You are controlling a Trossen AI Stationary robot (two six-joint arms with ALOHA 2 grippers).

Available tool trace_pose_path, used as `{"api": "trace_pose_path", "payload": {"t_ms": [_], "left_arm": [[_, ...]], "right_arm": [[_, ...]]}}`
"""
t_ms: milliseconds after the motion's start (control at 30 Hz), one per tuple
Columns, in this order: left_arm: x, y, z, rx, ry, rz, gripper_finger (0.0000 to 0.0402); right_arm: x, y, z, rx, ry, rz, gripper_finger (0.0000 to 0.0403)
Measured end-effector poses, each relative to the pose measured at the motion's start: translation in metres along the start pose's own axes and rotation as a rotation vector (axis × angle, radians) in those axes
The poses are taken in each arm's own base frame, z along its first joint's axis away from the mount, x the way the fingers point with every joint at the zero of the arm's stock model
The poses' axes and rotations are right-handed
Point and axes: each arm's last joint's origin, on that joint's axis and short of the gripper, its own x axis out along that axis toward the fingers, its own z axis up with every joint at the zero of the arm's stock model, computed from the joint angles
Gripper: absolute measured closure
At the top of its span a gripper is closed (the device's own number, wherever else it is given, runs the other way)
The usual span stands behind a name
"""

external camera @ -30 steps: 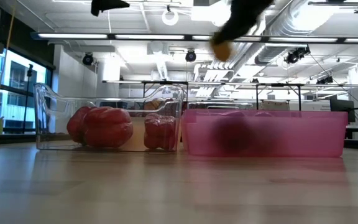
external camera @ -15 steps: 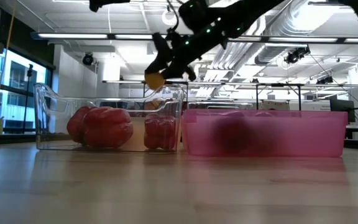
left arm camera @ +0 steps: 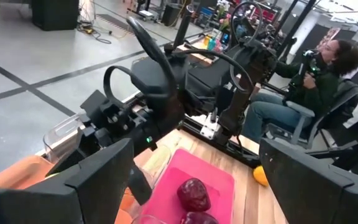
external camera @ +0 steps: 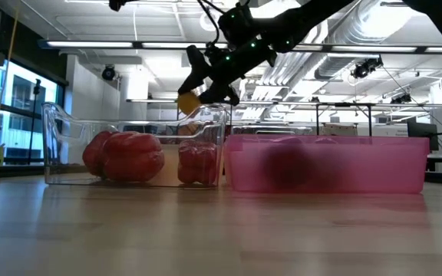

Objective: Sort produce into baskets
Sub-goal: Put the lemon into the orange bin

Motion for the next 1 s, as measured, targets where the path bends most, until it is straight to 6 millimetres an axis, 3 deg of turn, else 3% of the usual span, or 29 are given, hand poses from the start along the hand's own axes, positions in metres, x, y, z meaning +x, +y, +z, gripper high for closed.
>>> {"api": "trace_pose_path", "payload": {"t_ms": [267, 333, 500, 667, 800, 1000], "left_arm": [[0.0, 0.0, 0.0, 0.001, 0.002, 0.001, 0.0066], [0.0, 0.0, -0.001, 0.009, 0.007, 0.002, 0.0066], [0.0, 0.001, -0.003, 0.016, 0.034, 0.005, 0.0066], [0.0, 0.002, -0.004, 0.024, 0.047, 0.01, 0.0066], [0.0, 0.001, -0.004, 0.022, 0.042, 0.009, 0.0066], [0.0, 0.002, -0.004, 0.014, 0.042, 0.017, 0.0066]], "right_arm": [[-0.002, -0.017, 0.007, 0.094, 0.013, 0.014, 0.0028], [-0.006, -0.02, 0.012, 0.098, 0.022, 0.061, 0.001], [-0.025, -0.031, 0.031, 0.104, 0.072, 0.241, 0.0029], [-0.057, -0.031, 0.039, 0.006, 0.173, 0.26, 0.0033], [-0.077, -0.021, 0.019, -0.064, 0.311, 0.235, 0.0033], [-0.12, -0.004, -0.03, -0.029, 0.498, 0.25, 0.0033]]}}
